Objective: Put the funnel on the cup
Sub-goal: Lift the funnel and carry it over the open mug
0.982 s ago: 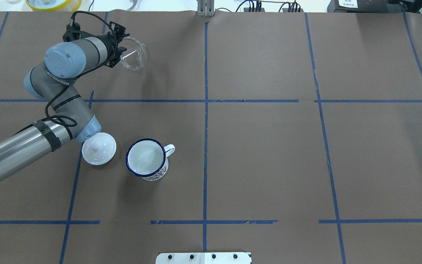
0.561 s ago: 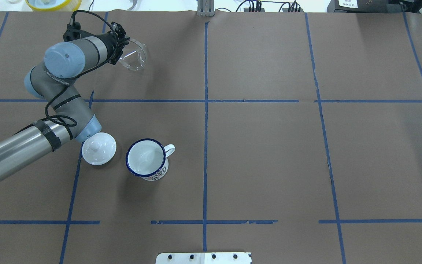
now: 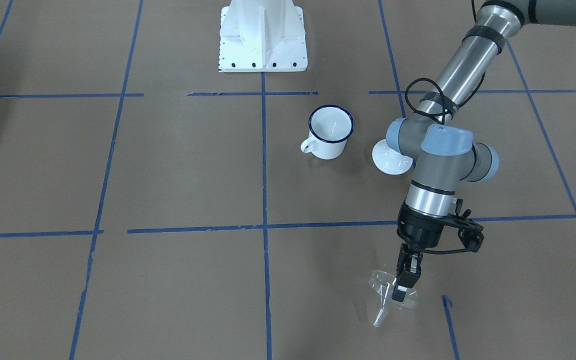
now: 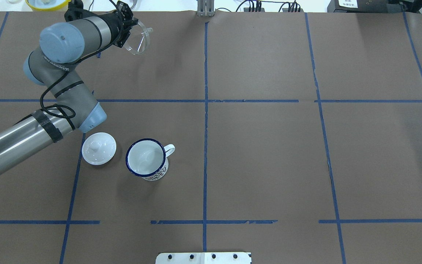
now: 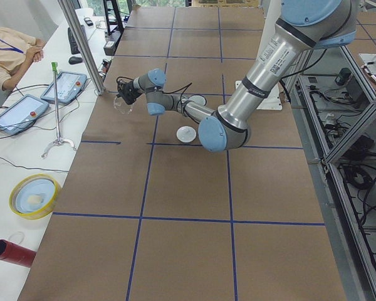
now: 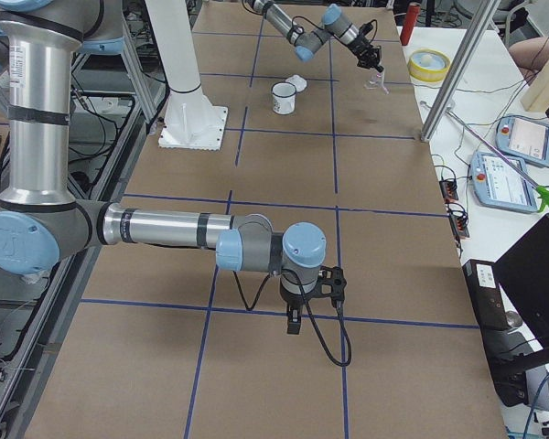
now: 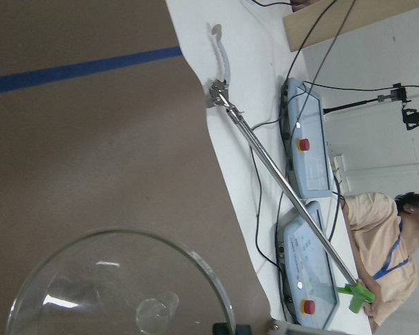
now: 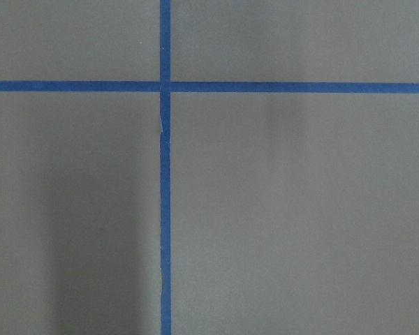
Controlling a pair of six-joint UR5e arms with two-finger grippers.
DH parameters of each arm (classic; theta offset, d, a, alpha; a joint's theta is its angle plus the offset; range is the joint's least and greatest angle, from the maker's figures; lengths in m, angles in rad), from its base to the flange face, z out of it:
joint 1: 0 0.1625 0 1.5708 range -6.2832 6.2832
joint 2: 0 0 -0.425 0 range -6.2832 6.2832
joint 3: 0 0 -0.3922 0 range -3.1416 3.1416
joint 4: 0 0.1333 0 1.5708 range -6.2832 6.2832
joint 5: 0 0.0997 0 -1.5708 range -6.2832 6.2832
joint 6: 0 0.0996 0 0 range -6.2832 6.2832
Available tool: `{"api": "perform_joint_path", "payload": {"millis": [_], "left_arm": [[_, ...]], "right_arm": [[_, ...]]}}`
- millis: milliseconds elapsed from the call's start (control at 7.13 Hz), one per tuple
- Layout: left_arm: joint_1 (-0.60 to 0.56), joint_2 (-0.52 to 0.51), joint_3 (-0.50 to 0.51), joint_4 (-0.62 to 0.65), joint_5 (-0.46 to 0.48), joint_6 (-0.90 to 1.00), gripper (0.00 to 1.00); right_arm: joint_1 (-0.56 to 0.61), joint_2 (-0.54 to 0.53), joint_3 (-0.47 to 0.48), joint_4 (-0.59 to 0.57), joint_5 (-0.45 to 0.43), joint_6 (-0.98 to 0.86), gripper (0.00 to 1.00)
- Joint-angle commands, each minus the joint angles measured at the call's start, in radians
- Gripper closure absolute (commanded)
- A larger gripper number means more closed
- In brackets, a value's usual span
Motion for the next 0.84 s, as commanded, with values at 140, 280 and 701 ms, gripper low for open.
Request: {"api": "perform_joint_path", "payload": {"millis": [140,280,701], "left_arm": [[0.018,0.044,-0.392,0.48,-0.122,0.011,1.0],[0.019,0.052,-0.495,0.66,-0.215,0.096,1.0],[0.142,0.015,-0.66,1.123,-0.31,0.223,1.0]], "right_arm": [[0.0,0.0,0.0,0.0,0.0,0.0,0.0],[0.0,0.0,0.0,0.0,0.0,0.0,0.0],[0.0,0.0,0.0,0.0,0.0,0.0,0.0]]}}
